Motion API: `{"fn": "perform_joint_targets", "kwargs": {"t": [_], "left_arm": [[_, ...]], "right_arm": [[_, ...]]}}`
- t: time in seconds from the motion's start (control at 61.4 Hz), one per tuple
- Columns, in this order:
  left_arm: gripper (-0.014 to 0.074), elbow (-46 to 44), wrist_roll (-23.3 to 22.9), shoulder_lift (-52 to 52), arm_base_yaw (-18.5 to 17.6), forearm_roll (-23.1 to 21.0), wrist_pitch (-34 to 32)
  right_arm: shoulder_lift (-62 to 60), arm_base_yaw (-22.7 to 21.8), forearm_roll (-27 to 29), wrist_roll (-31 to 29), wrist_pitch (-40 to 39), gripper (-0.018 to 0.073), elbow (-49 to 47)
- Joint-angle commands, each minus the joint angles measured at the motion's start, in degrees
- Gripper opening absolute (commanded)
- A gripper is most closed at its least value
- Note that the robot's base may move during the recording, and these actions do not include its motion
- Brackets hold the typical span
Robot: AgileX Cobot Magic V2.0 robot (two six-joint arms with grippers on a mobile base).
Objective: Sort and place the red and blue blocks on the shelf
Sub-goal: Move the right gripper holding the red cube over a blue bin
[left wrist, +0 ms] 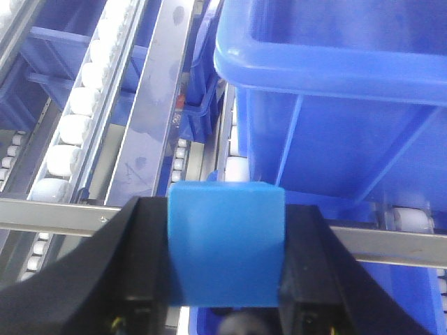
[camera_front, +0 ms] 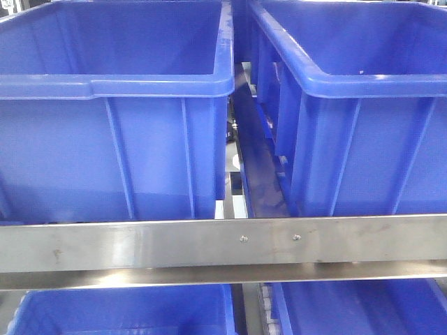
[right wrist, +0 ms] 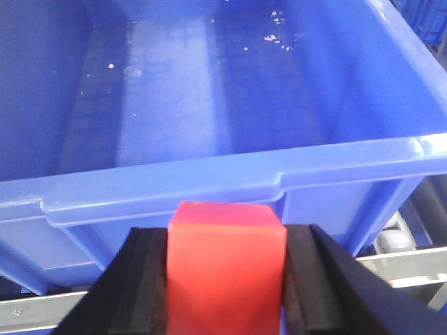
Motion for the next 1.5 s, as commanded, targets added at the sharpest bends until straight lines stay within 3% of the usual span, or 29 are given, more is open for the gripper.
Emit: {"fn": "perform_joint_targets", "kwargs": {"t": [0.0, 1.237, 1.481], "left_arm": [[0.0123, -1.5, 0.0, -0.1, 0.1, 0.6, -3.9], [0.0123, -1.5, 0.0, -0.1, 0.1, 0.6, -4.0], [0.0123, -1.5, 0.0, -0.1, 0.1, -1.0, -4.4]], "right_arm": [[-0.1, -0.3, -1.0, -0.3, -5.0, 0.0048, -1.6], [-0.1, -0.3, -1.0, -0.3, -5.6, 0.0048, -1.7], [-0.1, -0.3, -1.0, -0.3, -7.3, 0.0048, -1.7]]}}
